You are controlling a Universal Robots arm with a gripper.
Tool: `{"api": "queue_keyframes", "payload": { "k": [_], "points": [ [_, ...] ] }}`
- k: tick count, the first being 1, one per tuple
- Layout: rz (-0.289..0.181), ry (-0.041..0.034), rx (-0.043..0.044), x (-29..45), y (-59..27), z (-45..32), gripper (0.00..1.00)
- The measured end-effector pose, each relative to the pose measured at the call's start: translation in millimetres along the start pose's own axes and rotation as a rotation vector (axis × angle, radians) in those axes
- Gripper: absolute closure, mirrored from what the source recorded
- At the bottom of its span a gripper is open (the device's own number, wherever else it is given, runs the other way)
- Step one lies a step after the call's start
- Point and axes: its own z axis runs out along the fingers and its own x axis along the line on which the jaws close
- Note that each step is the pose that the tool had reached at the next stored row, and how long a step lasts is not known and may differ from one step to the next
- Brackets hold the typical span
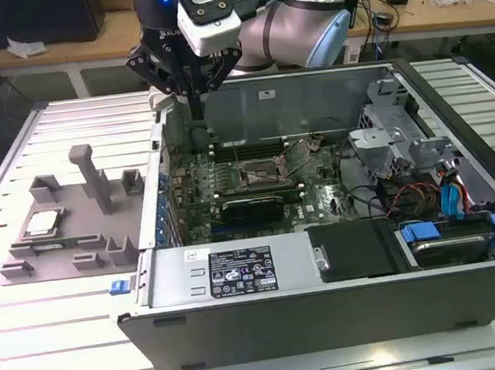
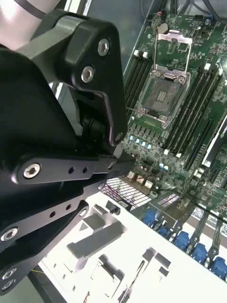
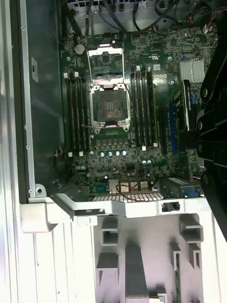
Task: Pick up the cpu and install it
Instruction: 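Reach for the cpu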
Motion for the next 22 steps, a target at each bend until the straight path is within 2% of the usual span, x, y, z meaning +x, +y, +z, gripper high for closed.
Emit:
{"api": "queue_keyframes", "payload": {
  "k": [12,22],
  "points": [
    [0.000,0.0032,0.0003,0.0,0.0,0.1,0.89],
    [0.000,0.0005,0.0001,11.9,-0.9,-0.2,0.89]
  ]
}}
